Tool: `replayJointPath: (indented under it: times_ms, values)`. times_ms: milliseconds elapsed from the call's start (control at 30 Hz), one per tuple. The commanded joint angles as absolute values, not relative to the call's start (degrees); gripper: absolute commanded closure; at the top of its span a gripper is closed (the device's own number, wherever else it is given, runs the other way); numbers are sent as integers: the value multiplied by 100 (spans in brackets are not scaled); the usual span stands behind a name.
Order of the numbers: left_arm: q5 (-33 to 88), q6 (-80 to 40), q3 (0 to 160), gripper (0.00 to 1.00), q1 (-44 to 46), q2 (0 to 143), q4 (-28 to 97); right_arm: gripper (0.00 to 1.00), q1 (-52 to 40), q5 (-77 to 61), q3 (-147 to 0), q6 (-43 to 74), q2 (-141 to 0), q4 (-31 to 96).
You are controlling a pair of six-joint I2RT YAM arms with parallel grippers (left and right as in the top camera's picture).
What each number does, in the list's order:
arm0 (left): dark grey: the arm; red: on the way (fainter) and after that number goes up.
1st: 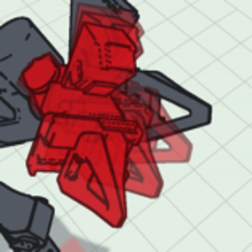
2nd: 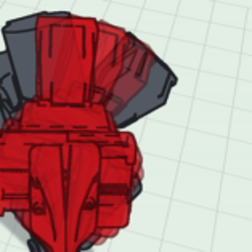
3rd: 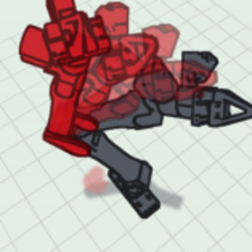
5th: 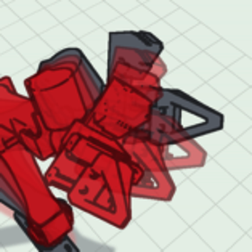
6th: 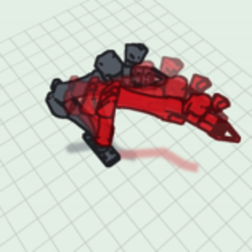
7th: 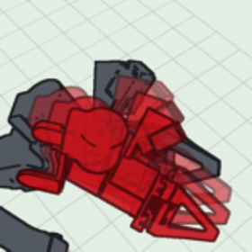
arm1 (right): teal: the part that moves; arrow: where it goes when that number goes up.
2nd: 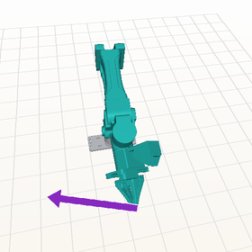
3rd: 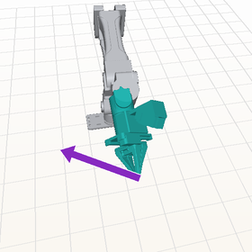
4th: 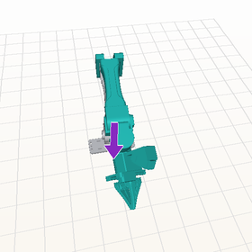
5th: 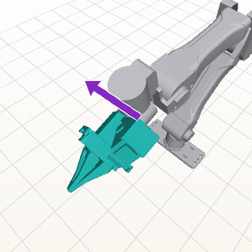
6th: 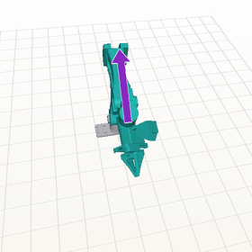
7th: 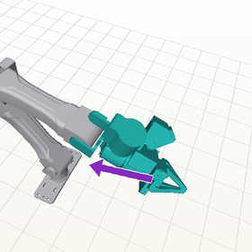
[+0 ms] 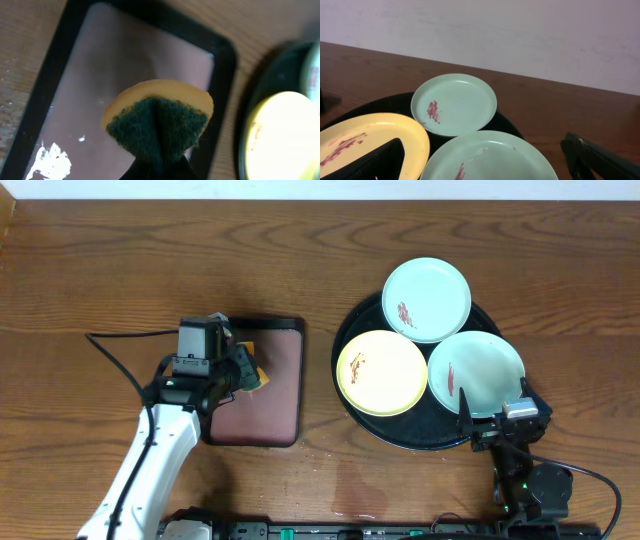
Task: Clean dirty plates on tray and stack at the side
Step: 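Carry the sponge with the left gripper over the yellow plate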
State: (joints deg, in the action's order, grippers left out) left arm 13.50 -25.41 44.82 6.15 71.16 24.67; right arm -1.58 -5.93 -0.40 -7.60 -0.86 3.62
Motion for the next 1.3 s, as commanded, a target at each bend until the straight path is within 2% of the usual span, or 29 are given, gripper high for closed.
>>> replayJointPath:
  times_ms: [0,300,433,533,567,600,700,800,1000,1133,1267]
  values:
    - [1651,-2403,5450,93,593,6333,2617,1,-215,-585,-34,-799,-75,384]
    - [1619,-2383,5892,93,864,4928,2681,1,-213,-585,-34,-799,-75,381]
    - [1470,-2359,5590,92,1028,5240,2679,1,-213,-585,-34,-799,-75,384]
    - [421,-2285,5033,92,1129,6045,2630,1,-213,-587,-34,-799,-75,381]
    - [292,-2327,4856,89,1129,6418,2469,1,-213,-587,-34,-799,-75,384]
    - [384,-2320,4779,89,1127,6768,2390,1,-213,-585,-34,-799,-75,384]
    - [1688,-2292,5089,93,1050,7588,2589,1,-213,-585,-34,-799,-75,384]
    - [2392,-2300,5769,92,923,7699,2893,1,-213,-585,-34,-799,-75,384]
    - [2445,-2320,7098,92,1068,6897,3645,1,-213,-585,-34,-799,-75,384]
    - [2440,-2379,7188,93,1431,6108,3295,1,-213,-587,-34,-799,-75,384]
    - [2432,-3039,7155,93,1848,6051,3114,1,-213,-585,-34,-799,-75,384]
